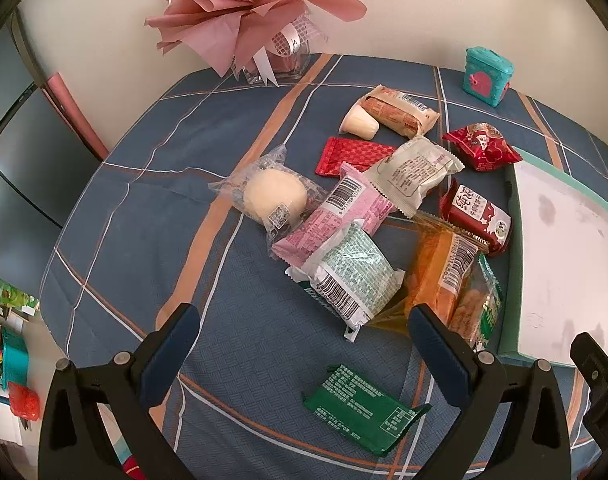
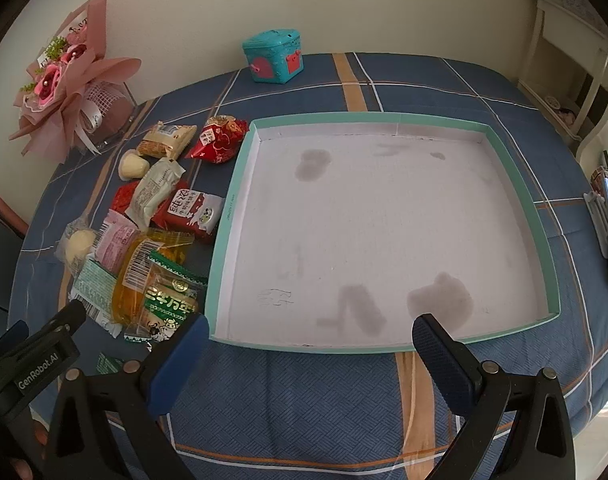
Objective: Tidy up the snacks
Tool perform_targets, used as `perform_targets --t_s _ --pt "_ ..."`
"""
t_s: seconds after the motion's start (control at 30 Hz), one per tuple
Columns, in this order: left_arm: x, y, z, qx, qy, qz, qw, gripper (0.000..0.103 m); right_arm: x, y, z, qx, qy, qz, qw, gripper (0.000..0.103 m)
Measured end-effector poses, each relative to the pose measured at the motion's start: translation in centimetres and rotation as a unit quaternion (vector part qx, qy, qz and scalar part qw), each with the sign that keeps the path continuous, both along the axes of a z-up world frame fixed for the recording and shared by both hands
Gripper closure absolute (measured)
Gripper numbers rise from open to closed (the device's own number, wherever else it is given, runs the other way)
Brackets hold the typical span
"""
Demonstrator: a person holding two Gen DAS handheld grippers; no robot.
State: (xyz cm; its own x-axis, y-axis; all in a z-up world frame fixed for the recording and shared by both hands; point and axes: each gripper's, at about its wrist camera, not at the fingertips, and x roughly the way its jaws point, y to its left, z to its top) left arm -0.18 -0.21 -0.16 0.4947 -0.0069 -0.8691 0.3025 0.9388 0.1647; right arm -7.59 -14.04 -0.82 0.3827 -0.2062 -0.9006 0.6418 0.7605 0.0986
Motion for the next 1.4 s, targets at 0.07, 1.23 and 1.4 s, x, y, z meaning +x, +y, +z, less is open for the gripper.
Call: perform_targets --t_s 0.07,1.23,1.4 --pt "-0.03 -0.01 -0.03 0.000 0.000 0.000 1.0000 0.000 0.02 0.01 0.00 0.000 0.000 0.000 1.000 0.000" --pt "-0.31 -0.19 -0.12 -0.003 0.002 -0.001 1.0000 0.000 0.25 0.36 0.04 -0.003 0.004 0.009 1.000 0.000" --pt "-0.16 -0.10 0.09 -0.005 0.005 -0.002 1.0000 0.000 0.42 0.62 0.17 -0.005 0.007 0.012 1.000 0.000"
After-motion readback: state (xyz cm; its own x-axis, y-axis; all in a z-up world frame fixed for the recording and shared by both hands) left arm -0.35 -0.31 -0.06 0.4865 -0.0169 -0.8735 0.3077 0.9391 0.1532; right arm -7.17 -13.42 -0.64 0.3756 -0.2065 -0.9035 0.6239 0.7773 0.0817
